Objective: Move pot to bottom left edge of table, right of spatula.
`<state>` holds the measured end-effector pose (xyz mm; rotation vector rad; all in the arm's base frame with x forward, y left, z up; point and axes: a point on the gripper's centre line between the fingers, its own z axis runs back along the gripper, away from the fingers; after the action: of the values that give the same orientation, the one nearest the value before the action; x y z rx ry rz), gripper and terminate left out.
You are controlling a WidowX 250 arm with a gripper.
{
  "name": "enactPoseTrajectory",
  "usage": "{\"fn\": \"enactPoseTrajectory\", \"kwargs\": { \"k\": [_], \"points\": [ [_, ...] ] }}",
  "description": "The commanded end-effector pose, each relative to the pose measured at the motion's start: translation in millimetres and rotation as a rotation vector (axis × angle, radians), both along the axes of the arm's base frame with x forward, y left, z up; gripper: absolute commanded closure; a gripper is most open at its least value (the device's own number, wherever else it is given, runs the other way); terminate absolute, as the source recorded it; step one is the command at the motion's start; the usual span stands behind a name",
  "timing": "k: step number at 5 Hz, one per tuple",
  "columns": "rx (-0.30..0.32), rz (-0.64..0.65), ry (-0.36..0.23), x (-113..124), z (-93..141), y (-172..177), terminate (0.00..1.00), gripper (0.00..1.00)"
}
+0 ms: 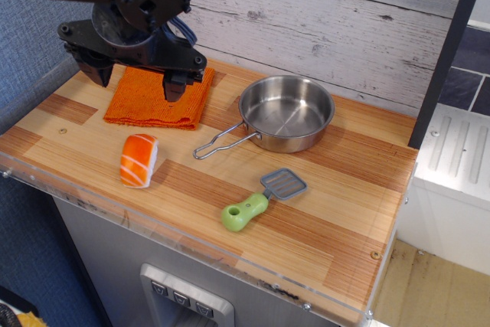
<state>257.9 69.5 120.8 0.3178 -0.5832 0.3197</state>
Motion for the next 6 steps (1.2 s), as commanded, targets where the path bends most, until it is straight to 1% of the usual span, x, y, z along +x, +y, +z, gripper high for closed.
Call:
{"fn": "enactPoseTrajectory", "kwargs": {
  "k": [1,2,3,4,5,6],
  "points": [
    [0.0,0.0,0.0,0,0,0,0.0,0.0],
    [-0.027,0.02,-0.025,8,0,6,0.0,0.0],
    [-0.072,0.035,-0.05,19,-4,5,0.0,0.0],
    [-0.155,0.062,-0.119,35,-8,2,0.0,0.0],
    [-0.132,0.061,-0.089,52,-15,0,0.0,0.0],
    [-0.148,0.042,-0.089,74,-27,-7,0.0,0.0]
  ]
}}
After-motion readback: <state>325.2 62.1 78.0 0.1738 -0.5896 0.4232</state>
